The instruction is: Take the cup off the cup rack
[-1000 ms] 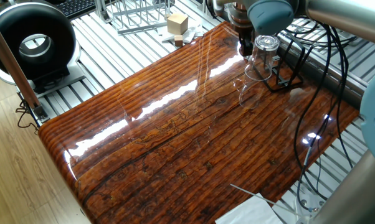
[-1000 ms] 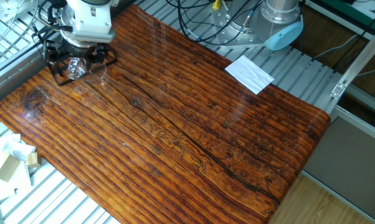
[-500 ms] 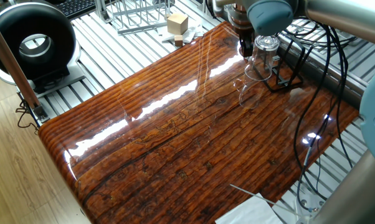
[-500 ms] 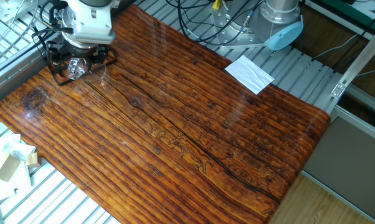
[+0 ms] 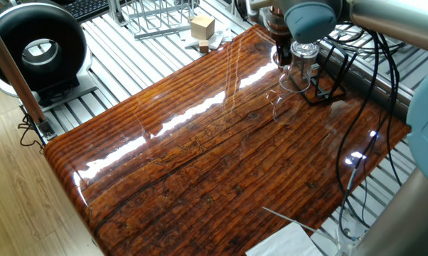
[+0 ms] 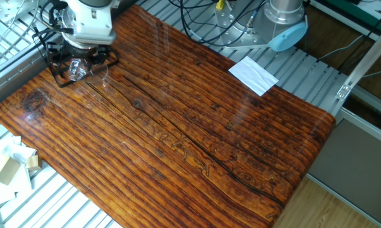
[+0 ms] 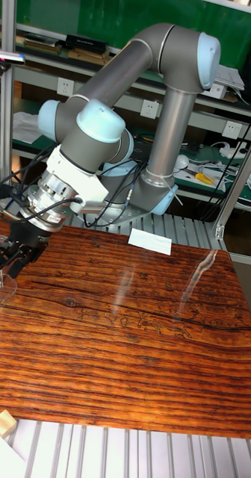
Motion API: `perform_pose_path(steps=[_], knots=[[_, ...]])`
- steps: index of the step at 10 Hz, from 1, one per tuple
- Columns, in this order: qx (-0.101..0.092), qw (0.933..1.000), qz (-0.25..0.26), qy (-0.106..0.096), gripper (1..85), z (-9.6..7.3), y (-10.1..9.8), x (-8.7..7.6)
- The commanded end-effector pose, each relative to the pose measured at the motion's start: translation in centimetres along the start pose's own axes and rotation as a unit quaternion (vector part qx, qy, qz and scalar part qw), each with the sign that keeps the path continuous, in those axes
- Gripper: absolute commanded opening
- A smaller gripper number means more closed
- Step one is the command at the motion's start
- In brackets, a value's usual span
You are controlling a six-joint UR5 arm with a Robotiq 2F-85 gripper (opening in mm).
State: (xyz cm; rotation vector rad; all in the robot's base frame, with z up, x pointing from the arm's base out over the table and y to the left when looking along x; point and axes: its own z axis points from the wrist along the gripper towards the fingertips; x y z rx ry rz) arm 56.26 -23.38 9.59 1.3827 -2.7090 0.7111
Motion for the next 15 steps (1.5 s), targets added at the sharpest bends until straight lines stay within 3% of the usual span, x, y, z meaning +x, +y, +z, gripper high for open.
perform_pose_path(steps=[1, 2, 5, 15], knots=[[-0.005, 0.9996, 0.006, -0.027, 66.3, 0.6, 0.0, -0.6], [-0.014, 0.9993, 0.010, -0.034, 66.0, 0.4, 0.4, -1.1], [0.001, 0.9999, 0.008, -0.015, 64.7, 0.9, -0.3, -0.2], [-0.001, 0.9998, 0.012, -0.013, 59.3, 1.3, -0.2, 0.0]])
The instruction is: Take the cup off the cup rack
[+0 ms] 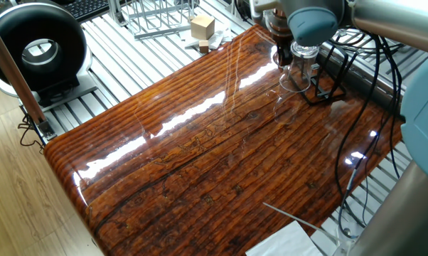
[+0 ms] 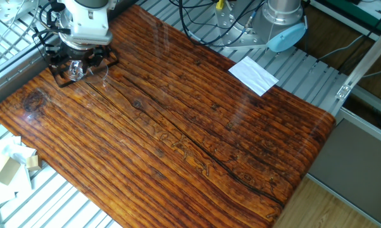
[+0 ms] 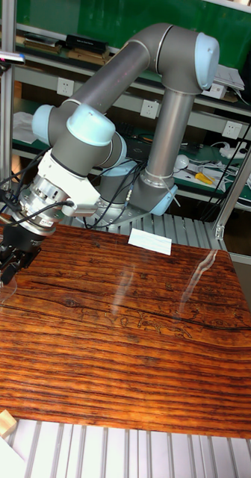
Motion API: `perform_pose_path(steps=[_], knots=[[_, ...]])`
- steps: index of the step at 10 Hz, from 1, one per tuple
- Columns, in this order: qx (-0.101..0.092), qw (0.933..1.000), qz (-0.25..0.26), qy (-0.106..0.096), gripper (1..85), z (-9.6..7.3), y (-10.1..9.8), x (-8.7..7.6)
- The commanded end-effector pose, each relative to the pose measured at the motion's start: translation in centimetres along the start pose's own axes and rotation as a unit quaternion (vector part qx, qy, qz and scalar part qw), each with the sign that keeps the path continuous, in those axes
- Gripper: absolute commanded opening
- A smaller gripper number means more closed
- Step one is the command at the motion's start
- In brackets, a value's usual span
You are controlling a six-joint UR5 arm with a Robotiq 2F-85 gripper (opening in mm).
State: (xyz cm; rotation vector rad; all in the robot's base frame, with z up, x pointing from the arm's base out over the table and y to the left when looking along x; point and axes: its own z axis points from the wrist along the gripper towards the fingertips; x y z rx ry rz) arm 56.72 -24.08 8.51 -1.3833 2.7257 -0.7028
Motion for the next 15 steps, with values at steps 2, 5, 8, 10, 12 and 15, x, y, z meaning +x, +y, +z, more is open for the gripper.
perform_pose_path(steps=[2, 5, 8, 10, 12, 15], knots=[[-0.003, 0.9999, 0.011, 0.000, 54.3, -0.08, 0.08, 0.07], [-0.001, 0.9999, 0.013, 0.003, 50.0, -0.09, -0.01, 0.22], [-0.002, 0.9999, 0.015, 0.004, 46.3, -0.09, 0.03, 0.23], [-0.003, 0.9998, 0.019, 0.005, 38.0, -0.09, 0.11, 0.24], [-0.004, 0.9997, 0.023, 0.006, 33.7, -0.10, 0.19, 0.25], [-0.003, 0.9995, 0.030, 0.008, 25.0, -0.11, 0.16, 0.36]])
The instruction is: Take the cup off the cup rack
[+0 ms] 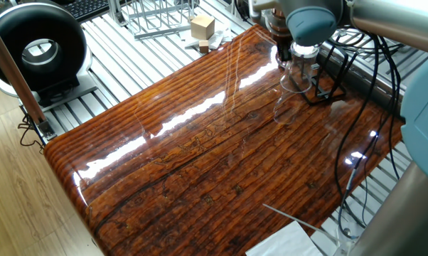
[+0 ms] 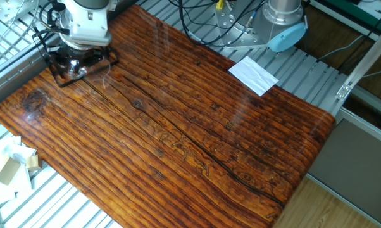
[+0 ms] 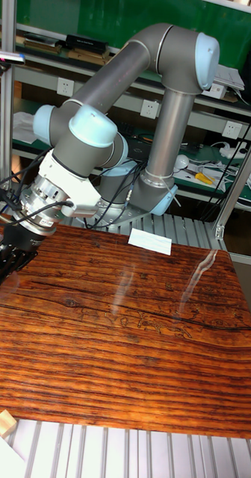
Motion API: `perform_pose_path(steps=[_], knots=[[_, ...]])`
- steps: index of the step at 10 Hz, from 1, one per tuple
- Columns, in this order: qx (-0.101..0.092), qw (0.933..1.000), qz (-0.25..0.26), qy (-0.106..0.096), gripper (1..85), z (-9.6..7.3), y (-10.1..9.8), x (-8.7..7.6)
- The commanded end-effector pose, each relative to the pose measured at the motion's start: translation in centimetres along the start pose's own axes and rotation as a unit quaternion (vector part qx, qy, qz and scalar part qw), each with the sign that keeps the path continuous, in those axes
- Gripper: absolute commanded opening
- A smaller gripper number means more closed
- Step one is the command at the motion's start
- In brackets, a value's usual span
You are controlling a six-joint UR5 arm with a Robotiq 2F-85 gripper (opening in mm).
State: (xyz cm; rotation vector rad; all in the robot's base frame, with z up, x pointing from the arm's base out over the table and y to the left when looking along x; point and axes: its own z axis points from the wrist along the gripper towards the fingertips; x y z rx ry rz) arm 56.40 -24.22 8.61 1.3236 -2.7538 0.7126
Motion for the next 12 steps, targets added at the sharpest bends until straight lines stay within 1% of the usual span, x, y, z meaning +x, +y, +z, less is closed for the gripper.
perform_pose_path(steps=[1, 3, 4, 5, 6, 8, 10, 12], knots=[[-0.002, 0.9999, 0.011, -0.001, 24.7, -0.02, 0.02, 0.06], [0.000, 0.9999, 0.015, 0.002, 21.7, -0.05, 0.17, -0.04], [0.003, 0.9998, 0.019, 0.005, 16.0, -0.03, 0.13, 0.03], [0.009, 0.9996, 0.024, 0.011, 4.0, 0.01, -0.05, 0.23], [0.007, 0.9996, 0.025, 0.009, 1.3, 0.04, 0.06, 0.11], [0.000, 0.9995, 0.030, 0.005, 1.3, -0.04, 0.38, -0.11], [0.002, 0.9995, 0.030, 0.013, 1.3, -0.33, 0.27, 0.31], [0.000, 0.9995, 0.029, 0.014, 1.3, -0.52, 0.36, 0.38]])
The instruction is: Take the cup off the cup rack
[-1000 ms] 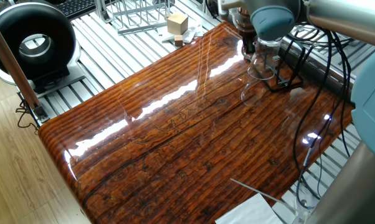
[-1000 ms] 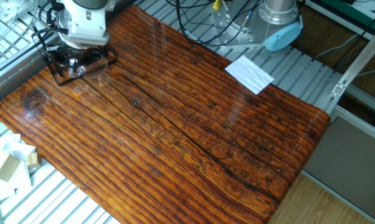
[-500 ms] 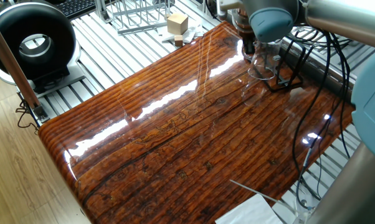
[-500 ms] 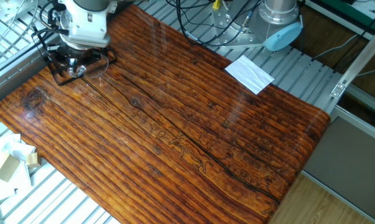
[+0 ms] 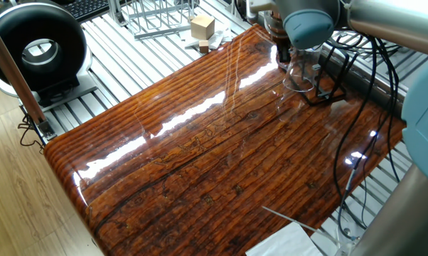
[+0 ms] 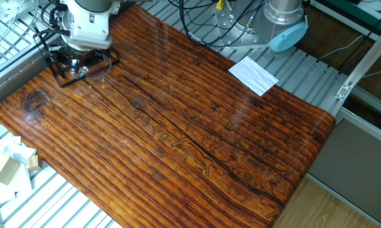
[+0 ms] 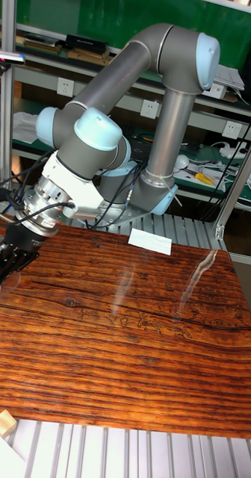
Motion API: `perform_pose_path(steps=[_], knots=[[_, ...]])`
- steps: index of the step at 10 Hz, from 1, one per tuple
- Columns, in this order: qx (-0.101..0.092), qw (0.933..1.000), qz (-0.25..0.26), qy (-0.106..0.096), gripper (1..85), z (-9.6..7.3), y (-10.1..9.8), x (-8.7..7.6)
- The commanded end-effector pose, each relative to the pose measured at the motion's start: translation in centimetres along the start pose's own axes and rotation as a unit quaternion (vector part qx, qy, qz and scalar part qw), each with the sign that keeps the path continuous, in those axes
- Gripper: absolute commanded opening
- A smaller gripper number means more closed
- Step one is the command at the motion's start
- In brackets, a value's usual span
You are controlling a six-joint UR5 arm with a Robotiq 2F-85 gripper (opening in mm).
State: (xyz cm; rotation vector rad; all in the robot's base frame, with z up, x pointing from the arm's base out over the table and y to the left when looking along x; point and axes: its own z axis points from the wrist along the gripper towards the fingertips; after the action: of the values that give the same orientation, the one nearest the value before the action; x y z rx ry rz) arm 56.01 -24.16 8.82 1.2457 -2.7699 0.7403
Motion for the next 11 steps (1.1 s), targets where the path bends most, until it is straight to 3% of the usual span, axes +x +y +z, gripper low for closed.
perform_pose_path(steps=[1, 6, 11], knots=[[-0.002, 1.0000, 0.006, 0.005, 1.3, -0.31, 0.03, 0.28], [-0.006, 0.9999, 0.006, 0.013, 1.3, -0.50, 0.34, 0.38], [0.005, 0.9998, 0.004, 0.021, 1.3, -0.97, -0.12, 0.41]])
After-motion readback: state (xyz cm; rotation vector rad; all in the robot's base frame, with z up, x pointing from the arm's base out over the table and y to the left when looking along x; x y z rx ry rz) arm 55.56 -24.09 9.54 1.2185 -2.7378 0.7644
